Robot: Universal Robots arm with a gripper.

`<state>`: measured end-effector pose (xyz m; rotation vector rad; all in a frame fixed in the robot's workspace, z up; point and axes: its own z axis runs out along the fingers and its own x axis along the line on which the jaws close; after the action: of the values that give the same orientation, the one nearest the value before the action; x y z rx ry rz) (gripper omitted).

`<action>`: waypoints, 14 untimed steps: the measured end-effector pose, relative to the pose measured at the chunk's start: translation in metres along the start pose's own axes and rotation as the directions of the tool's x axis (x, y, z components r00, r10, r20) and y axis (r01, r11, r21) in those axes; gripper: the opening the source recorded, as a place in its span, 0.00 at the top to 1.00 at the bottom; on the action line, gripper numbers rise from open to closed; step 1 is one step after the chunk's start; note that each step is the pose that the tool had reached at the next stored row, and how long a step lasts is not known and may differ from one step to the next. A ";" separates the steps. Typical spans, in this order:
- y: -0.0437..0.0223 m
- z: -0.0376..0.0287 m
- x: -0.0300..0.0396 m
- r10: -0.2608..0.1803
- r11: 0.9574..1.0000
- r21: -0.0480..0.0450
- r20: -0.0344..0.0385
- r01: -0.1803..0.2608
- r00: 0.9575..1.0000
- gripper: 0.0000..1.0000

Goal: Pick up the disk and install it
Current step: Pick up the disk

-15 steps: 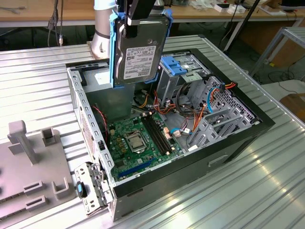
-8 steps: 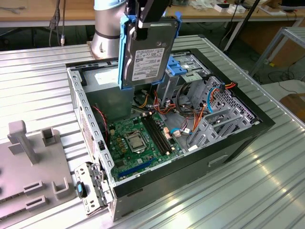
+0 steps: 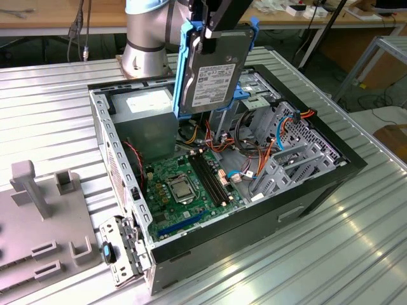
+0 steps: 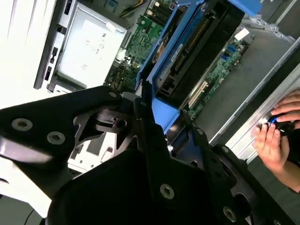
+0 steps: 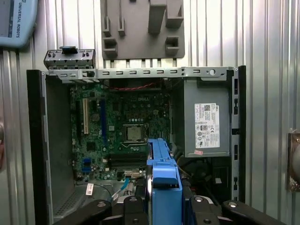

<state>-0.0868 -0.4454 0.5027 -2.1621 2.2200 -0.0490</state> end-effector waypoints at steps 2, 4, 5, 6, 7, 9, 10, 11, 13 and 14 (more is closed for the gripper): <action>-0.0014 0.0000 0.0080 0.000 1.000 0.000 -0.001 0.000 1.000 0.63; -0.0022 0.0002 0.0110 0.000 1.000 0.000 -0.002 0.000 1.000 0.63; -0.0022 0.0002 0.0111 0.000 1.000 0.000 -0.002 0.000 1.000 0.63; -0.0023 0.0001 0.0111 0.000 1.000 0.000 -0.003 0.000 1.000 0.63; -0.0023 0.0001 0.0112 0.000 1.000 0.000 -0.002 0.000 1.000 0.63; -0.0023 0.0001 0.0114 0.000 1.000 0.000 -0.002 0.000 1.000 0.63; -0.0023 0.0002 0.0115 0.000 1.000 0.000 -0.002 0.000 1.000 0.63; -0.0024 0.0001 0.0115 0.000 1.000 0.000 -0.002 0.000 1.000 0.63; -0.0024 0.0001 0.0116 0.000 1.000 0.000 -0.002 0.000 1.000 0.63; -0.0024 0.0001 0.0117 0.000 1.000 0.000 -0.002 0.000 1.000 0.63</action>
<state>-0.0847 -0.4571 0.5026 -2.1634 2.2211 -0.0518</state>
